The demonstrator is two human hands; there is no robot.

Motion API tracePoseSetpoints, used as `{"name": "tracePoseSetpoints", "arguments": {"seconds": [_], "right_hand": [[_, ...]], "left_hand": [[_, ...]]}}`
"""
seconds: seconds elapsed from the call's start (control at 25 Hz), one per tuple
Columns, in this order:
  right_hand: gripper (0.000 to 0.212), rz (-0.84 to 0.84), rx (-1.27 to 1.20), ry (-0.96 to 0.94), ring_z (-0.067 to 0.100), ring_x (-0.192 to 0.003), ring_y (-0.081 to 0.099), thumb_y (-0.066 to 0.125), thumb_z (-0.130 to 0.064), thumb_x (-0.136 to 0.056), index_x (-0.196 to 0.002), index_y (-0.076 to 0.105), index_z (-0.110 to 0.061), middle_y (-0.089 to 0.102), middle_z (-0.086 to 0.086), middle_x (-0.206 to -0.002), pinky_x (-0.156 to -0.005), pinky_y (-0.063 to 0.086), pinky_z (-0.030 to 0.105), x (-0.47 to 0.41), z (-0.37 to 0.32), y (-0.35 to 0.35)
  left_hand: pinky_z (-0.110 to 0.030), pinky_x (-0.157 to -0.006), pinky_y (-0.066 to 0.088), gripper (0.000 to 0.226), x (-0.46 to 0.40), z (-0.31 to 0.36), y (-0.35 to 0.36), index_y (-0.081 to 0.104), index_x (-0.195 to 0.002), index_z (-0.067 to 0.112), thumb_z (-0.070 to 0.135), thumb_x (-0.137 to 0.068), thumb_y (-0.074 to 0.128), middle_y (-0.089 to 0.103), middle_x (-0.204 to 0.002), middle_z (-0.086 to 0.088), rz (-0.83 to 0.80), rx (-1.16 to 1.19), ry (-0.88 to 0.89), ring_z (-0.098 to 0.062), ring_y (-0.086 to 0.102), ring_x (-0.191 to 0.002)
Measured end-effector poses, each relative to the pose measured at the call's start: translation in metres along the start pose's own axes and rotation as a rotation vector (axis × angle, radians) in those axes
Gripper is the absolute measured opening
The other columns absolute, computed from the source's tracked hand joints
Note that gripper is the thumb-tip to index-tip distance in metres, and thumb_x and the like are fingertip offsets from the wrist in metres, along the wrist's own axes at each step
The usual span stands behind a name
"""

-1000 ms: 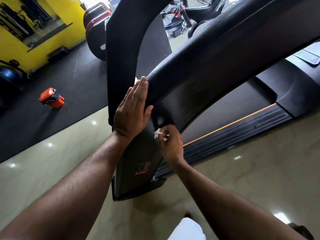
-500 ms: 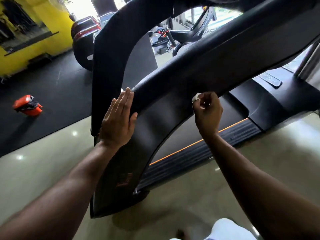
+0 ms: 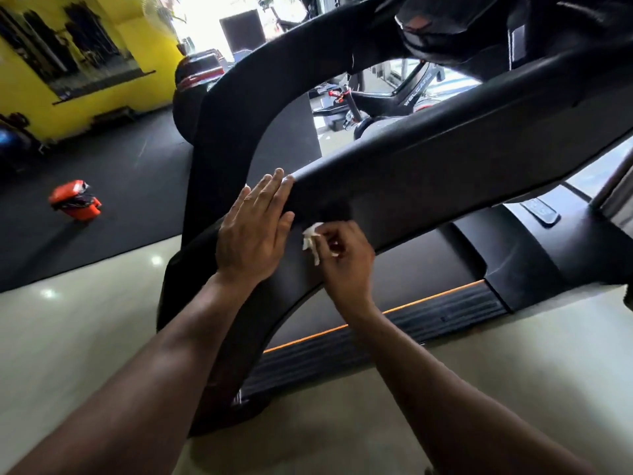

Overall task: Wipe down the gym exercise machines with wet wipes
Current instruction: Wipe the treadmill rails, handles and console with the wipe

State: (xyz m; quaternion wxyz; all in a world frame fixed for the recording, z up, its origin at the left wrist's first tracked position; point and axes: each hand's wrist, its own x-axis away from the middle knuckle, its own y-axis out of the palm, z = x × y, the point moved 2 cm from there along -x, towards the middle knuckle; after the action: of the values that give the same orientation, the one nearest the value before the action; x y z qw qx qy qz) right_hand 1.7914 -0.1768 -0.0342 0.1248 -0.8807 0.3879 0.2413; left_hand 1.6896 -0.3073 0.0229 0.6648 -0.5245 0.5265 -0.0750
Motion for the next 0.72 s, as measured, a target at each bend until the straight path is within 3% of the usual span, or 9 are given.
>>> {"name": "tracePoseSetpoints", "arguments": {"seconds": [0.16, 0.28, 0.36, 0.48, 0.56, 0.64, 0.72], "right_hand": [[0.012, 0.179, -0.022, 0.160, 0.005, -0.075, 0.064, 0.077, -0.014, -0.089, -0.091, 0.066, -0.011, 0.069, 0.000, -0.085, -0.070, 0.050, 0.017, -0.044, 0.009, -0.063], [0.009, 0.226, -0.020, 0.147, 0.012, -0.079, 0.065, 0.075, -0.011, -0.090, -0.092, 0.066, -0.010, 0.068, 0.004, -0.089, -0.073, 0.054, 0.025, -0.053, 0.012, -0.072], [0.007, 0.157, 0.023, 0.085, 0.017, -0.084, 0.064, 0.071, -0.009, -0.092, -0.094, 0.066, -0.013, 0.065, 0.003, -0.094, -0.076, 0.054, 0.029, -0.043, 0.008, -0.057], [0.004, -0.117, 0.184, -0.140, 0.018, -0.092, 0.057, 0.066, -0.010, -0.096, -0.097, 0.068, -0.013, 0.059, 0.002, -0.099, -0.079, 0.047, 0.027, -0.013, 0.006, -0.021], [0.006, -0.239, 0.278, -0.195, 0.020, -0.091, 0.055, 0.065, -0.012, -0.097, -0.099, 0.070, -0.012, 0.058, 0.003, -0.100, -0.076, 0.049, 0.032, 0.004, 0.019, -0.013], [0.008, -0.203, 0.262, -0.152, 0.022, -0.089, 0.056, 0.066, -0.006, -0.094, -0.094, 0.070, -0.013, 0.058, 0.002, -0.096, -0.075, 0.050, 0.040, 0.006, 0.035, -0.028], [0.016, -0.020, 0.193, -0.040, 0.022, -0.085, 0.060, 0.066, 0.000, -0.092, -0.089, 0.067, -0.015, 0.059, 0.001, -0.093, -0.073, 0.052, 0.045, -0.008, 0.044, -0.057]], "left_hand": [[-0.050, -0.123, 0.032, 0.053, 0.000, 0.005, 0.002, 0.038, -0.160, 0.015, 0.035, -0.112, 0.028, 0.039, -0.165, -0.004, 0.028, -0.011, -0.042, -0.022, 0.038, -0.152], [-0.049, -0.123, 0.032, 0.052, 0.002, 0.007, 0.004, 0.036, -0.160, 0.016, 0.035, -0.112, 0.029, 0.039, -0.165, -0.004, 0.042, -0.013, -0.070, -0.022, 0.038, -0.152], [-0.050, -0.123, 0.032, 0.052, 0.002, 0.008, 0.005, 0.036, -0.161, 0.016, 0.034, -0.112, 0.031, 0.039, -0.165, -0.004, 0.040, -0.008, -0.078, -0.022, 0.039, -0.151], [-0.050, -0.123, 0.032, 0.052, 0.001, 0.009, 0.005, 0.038, -0.160, 0.014, 0.032, -0.111, 0.033, 0.039, -0.165, -0.004, 0.035, -0.016, -0.089, -0.023, 0.039, -0.151], [-0.049, -0.123, 0.031, 0.052, 0.002, 0.009, 0.005, 0.038, -0.159, 0.014, 0.034, -0.112, 0.031, 0.039, -0.165, -0.004, 0.036, -0.018, -0.090, -0.023, 0.039, -0.151], [-0.049, -0.123, 0.032, 0.052, 0.002, 0.009, 0.003, 0.039, -0.159, 0.015, 0.034, -0.112, 0.031, 0.040, -0.165, -0.003, 0.040, -0.019, -0.090, -0.022, 0.040, -0.151], [-0.049, -0.122, 0.033, 0.052, 0.001, 0.009, 0.003, 0.040, -0.159, 0.014, 0.035, -0.111, 0.032, 0.041, -0.164, -0.003, 0.048, -0.023, -0.093, -0.022, 0.041, -0.150]]}}
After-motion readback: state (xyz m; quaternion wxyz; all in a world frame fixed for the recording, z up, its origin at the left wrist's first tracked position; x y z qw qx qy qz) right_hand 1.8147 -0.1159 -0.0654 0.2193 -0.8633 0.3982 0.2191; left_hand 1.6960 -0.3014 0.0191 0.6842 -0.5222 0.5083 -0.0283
